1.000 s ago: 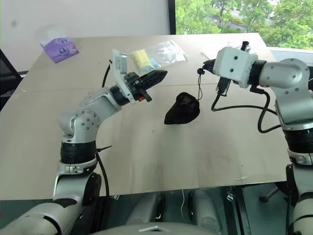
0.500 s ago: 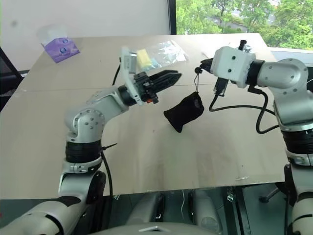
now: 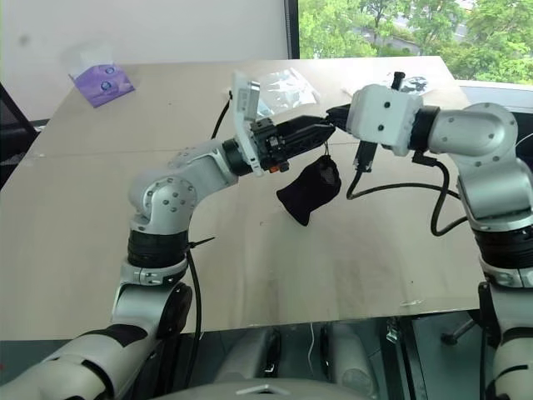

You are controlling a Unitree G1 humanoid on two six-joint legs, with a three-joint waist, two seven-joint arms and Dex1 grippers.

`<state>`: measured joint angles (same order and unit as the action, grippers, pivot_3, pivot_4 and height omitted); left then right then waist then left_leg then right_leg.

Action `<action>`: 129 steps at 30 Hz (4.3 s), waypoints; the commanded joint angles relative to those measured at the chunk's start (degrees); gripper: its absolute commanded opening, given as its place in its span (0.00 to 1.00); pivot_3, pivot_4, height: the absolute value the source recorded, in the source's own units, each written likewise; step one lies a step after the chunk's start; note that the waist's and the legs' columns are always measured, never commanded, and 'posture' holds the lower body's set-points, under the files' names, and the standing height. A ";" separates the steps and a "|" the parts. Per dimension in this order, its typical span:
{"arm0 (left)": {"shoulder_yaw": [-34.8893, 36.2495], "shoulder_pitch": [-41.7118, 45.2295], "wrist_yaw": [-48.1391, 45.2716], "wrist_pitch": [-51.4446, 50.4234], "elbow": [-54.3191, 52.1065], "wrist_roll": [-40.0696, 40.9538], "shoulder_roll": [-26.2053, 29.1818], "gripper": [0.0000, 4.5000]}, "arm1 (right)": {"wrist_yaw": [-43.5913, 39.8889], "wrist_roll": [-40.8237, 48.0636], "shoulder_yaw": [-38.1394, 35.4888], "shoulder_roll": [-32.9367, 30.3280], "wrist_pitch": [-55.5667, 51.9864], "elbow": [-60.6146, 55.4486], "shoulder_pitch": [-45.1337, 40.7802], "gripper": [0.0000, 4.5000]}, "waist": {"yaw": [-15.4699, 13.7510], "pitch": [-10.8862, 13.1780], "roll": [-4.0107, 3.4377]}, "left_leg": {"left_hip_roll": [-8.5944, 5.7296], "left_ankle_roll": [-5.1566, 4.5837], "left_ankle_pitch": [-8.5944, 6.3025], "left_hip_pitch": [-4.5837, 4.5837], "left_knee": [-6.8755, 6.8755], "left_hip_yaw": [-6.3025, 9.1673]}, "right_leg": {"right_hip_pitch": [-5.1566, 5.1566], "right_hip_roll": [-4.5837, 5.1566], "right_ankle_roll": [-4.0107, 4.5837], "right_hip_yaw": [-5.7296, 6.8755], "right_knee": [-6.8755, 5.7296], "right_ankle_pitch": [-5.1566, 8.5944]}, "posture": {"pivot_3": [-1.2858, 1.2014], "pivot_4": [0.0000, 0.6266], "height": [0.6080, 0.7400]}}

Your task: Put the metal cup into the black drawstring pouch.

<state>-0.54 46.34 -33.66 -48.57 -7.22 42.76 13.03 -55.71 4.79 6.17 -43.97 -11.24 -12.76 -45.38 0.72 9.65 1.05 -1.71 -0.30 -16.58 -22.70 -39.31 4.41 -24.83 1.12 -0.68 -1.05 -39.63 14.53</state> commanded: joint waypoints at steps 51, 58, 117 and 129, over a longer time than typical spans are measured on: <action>-1.90 -9.04 -7.22 8.07 -0.67 -10.27 7.46 0.02 | 0.82 -1.71 -3.81 -3.90 9.73 18.19 -4.04 0.00 | 0.02 0.01 -0.01 | 0.00 0.00 0.00 0.01 0.01 -0.04 | 0.00 0.00 0.00 -0.03 0.01 0.00 | 0.52 0.24 1.00; -1.20 -9.74 -6.88 8.18 -2.03 -9.73 6.68 0.02 | 0.31 -1.57 -3.17 -3.26 10.41 17.64 -4.06 0.00 | 0.02 0.01 -0.01 | 0.00 -0.01 0.00 0.00 0.01 -0.04 | 0.00 0.00 0.00 -0.02 0.01 0.00 | 0.52 0.24 1.00; -5.97 -3.89 -8.44 4.24 3.24 -10.38 3.17 0.03 | 9.57 -0.87 -8.57 -3.88 -1.95 22.66 -9.13 0.00 | -0.05 0.01 0.00 | 0.00 0.00 0.00 0.02 0.01 -0.06 | -0.01 -0.01 0.01 -0.06 -0.01 0.00 | 0.52 0.24 1.00; -5.91 -11.84 -6.23 3.38 -0.12 -12.83 8.13 0.03 | 16.71 -5.97 -7.45 -6.33 4.24 41.28 -10.51 0.00 | 0.19 0.03 -0.03 | 0.02 -0.01 0.00 0.04 0.07 -0.16 | -0.03 -0.02 0.00 -0.15 -0.03 0.00 | 0.52 0.24 1.00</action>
<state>-7.36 37.22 -39.64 -43.04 -6.91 31.12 18.04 -45.86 1.23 4.30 -46.57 -6.68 24.99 -54.54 0.90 9.68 1.01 -1.69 -0.31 -16.58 -22.67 -39.24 4.25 -24.86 1.10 -0.68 -1.20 -39.66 14.53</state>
